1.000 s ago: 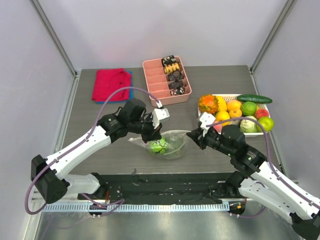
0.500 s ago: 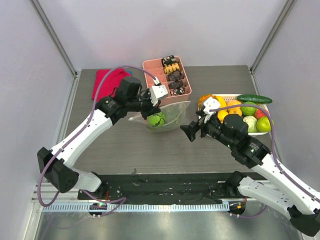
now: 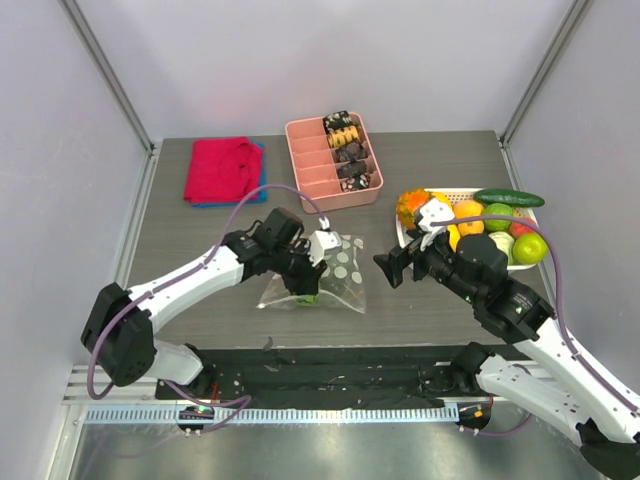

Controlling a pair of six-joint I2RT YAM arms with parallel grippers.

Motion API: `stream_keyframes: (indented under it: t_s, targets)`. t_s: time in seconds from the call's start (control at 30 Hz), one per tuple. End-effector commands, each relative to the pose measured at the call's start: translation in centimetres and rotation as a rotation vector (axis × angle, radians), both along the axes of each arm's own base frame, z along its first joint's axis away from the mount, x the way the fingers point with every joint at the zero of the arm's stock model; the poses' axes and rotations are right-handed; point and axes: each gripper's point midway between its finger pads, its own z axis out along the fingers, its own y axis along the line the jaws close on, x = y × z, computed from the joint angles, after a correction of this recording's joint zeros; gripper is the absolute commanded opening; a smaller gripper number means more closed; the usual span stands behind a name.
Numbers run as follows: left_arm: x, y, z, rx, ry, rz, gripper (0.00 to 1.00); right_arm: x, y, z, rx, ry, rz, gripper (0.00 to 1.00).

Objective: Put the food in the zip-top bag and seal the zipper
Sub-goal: Place the zipper food storage bag at the center of the board, then reset both arms

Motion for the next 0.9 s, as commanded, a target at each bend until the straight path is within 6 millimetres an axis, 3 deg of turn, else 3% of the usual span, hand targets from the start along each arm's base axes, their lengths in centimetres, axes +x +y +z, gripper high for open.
stream_keyframes:
  t_s: [0.0,0.07,0.1,0.13,0.27,0.37,0.4,0.47,0.6,0.67,0.77,0.87]
  targets:
    - [1.0,-1.5,5.6,-0.147,-0.043,0.080,0.59,-0.2,-1.0,-0.3,-0.003,0.024,-0.028,1.00]
    - [0.8,-1.1,7.7,-0.153,-0.045,0.099,0.79,-0.2,-1.3,-0.1,-0.008,0.032,-0.033,1.00]
    - [0.8,-0.9,8.5,-0.149,-0.051,0.112,0.98,-0.2,-1.4,0.1,-0.013,0.030,-0.033,1.00]
    - [1.2,-0.9,10.2,-0.164,-0.076,0.123,1.00,-0.1,-1.6,0.8,-0.009,0.022,-0.040,1.00]
    - [1.9,1.3,13.8,-0.162,-0.092,0.224,1.00,-0.2,-2.2,1.6,-0.014,0.048,-0.045,1.00]
    - [3.1,4.1,15.7,-0.162,-0.038,0.337,1.00,0.1,-3.2,2.2,-0.008,0.068,-0.089,1.00]
    - [4.6,6.0,16.2,-0.164,-0.021,0.422,1.00,0.2,-3.3,2.3,0.003,0.086,-0.102,1.00]
    - [4.8,8.1,17.2,-0.166,0.029,0.492,1.00,0.5,-4.0,2.5,0.020,0.112,-0.145,1.00]
    - [6.0,15.0,17.1,-0.111,0.056,0.773,1.00,0.6,-5.3,2.5,0.055,0.188,-0.200,1.00]
    - [5.0,17.1,17.0,-0.083,0.022,0.829,1.00,0.3,-6.2,2.0,0.080,0.229,-0.235,1.00]
    - [3.2,18.8,15.7,-0.031,0.005,0.889,1.00,-0.1,-7.6,0.7,0.082,0.261,-0.292,1.00]
    - [2.0,19.4,13.8,0.007,0.013,0.890,1.00,0.0,-8.5,0.6,0.101,0.250,-0.335,1.00]
